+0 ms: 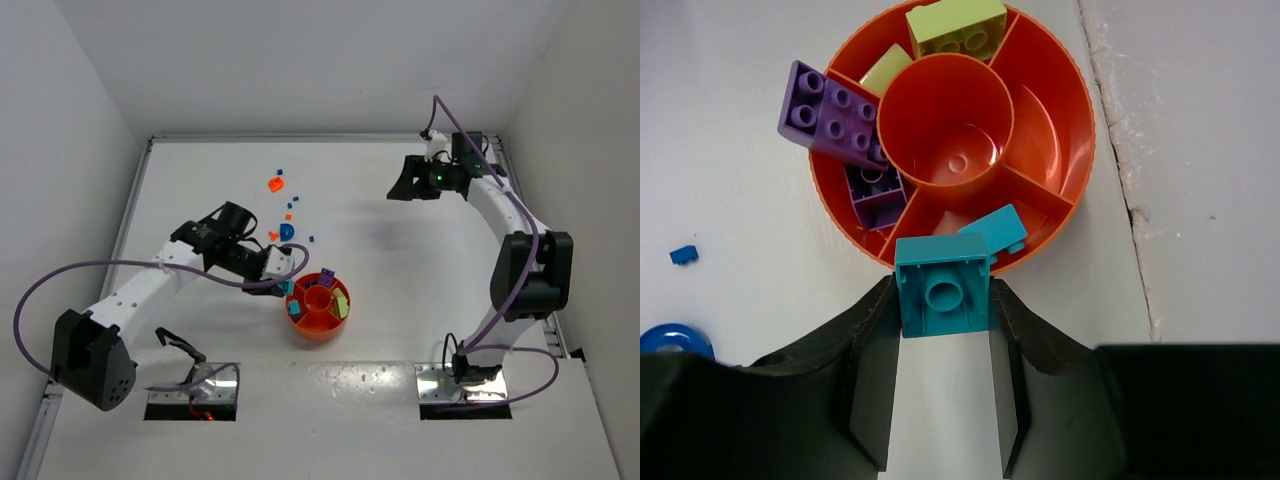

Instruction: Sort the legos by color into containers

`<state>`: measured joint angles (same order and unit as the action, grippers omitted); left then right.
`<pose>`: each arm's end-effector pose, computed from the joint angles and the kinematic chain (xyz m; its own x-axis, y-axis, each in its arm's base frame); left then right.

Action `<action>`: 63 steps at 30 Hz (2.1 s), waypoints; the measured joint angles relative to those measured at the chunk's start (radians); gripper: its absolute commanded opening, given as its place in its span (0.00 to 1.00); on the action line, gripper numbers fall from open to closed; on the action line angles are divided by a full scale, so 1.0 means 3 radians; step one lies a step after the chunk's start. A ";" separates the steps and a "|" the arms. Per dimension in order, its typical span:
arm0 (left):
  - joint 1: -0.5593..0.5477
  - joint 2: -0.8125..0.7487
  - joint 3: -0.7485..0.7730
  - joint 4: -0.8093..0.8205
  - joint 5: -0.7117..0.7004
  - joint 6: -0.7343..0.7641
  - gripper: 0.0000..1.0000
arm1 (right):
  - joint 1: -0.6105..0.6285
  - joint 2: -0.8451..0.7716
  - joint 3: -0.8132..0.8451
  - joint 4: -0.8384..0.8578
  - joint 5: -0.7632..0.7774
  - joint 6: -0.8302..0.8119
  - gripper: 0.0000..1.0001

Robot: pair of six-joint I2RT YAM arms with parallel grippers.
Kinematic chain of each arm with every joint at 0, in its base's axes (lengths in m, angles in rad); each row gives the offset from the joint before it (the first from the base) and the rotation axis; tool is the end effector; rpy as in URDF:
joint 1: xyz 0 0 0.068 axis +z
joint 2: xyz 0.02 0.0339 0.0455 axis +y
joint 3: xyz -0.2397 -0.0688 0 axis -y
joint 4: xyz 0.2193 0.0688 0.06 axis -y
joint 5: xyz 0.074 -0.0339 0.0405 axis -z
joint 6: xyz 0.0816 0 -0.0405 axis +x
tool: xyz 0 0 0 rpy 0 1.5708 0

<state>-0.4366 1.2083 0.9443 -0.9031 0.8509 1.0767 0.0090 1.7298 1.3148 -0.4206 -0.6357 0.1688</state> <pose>0.1667 -0.1455 0.2208 0.0859 0.6005 -0.7950 0.9928 -0.1183 0.0179 0.3761 0.0518 0.2131 -0.7992 0.1280 -0.5872 -0.2751 0.7908 0.5468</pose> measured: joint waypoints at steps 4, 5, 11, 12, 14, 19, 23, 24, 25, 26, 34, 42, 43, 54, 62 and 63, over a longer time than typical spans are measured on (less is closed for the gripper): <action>-0.0041 0.0098 0.0000 0.0088 0.0023 0.0033 0.36 | 0.0000 -0.0034 0.0000 0.0000 0.0000 0.0000 0.67; -0.0058 0.0122 0.0000 0.0107 0.0031 0.0037 0.37 | 0.0000 -0.0036 0.0000 -0.0001 0.0001 0.0000 0.67; -0.0178 0.0257 0.0000 0.0142 0.0057 0.0055 0.38 | 0.0000 -0.0047 0.0000 -0.0020 0.0017 -0.0003 0.67; -0.0191 0.0273 0.0000 0.0148 0.0060 0.0060 0.38 | 0.0000 -0.0048 0.0000 -0.0023 0.0018 -0.0003 0.67; -0.0211 0.0300 0.0000 0.0151 0.0060 0.0062 0.38 | 0.0000 -0.0048 0.0000 -0.0024 0.0019 -0.0003 0.67; -0.0229 0.0385 0.0000 0.0189 0.0069 0.0064 0.40 | 0.0000 -0.0048 0.0000 -0.0024 0.0020 -0.0001 0.67; -0.0229 0.0468 0.0000 0.0252 0.0066 0.0064 0.44 | 0.0000 -0.0048 0.0000 -0.0027 0.0022 -0.0015 0.67; -0.0229 0.0479 0.0000 0.0275 0.0066 0.0065 0.46 | 0.0000 -0.0048 0.0000 -0.0027 0.0022 -0.0017 0.67; -0.0229 0.0491 0.0000 0.0290 0.0065 0.0064 0.48 | 0.0000 -0.0048 0.0000 -0.0027 0.0020 -0.0018 0.67; -0.0229 0.0502 0.0000 0.0309 0.0065 0.0062 0.50 | 0.0000 -0.0048 -0.0003 -0.0027 0.0020 -0.0019 0.67; -0.0229 0.0553 0.0000 0.0427 0.0046 0.0057 0.66 | 0.0000 -0.0071 -0.0024 -0.0033 0.0020 -0.0027 0.67; -0.0020 0.0436 0.0008 0.0561 0.0050 -0.0151 0.69 | 0.0000 -0.0072 -0.0025 -0.0037 0.0013 -0.0048 0.67; 0.0052 0.0381 0.0023 0.0607 0.0046 -0.0266 0.69 | 0.0000 -0.0072 -0.0025 -0.0039 0.0013 -0.0071 0.67; 0.0390 0.1205 0.2009 0.0799 -0.1155 -0.2308 0.54 | -0.0001 -0.0072 0.0060 -0.0373 0.0239 -0.0544 0.71; 0.0856 0.2476 0.2715 0.0650 -0.1331 -0.3209 0.99 | -0.0001 0.0039 0.0553 -0.0706 0.0949 -0.0849 0.73; 0.0916 0.2642 0.2829 0.0643 -0.1371 -0.3287 0.99 | -0.0001 0.0052 0.0557 -0.0710 0.1020 -0.0862 0.73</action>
<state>-0.1619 2.0010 1.7931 -0.7101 0.4397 0.0906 0.0086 1.7454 1.4818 -0.6334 -0.3298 -0.0898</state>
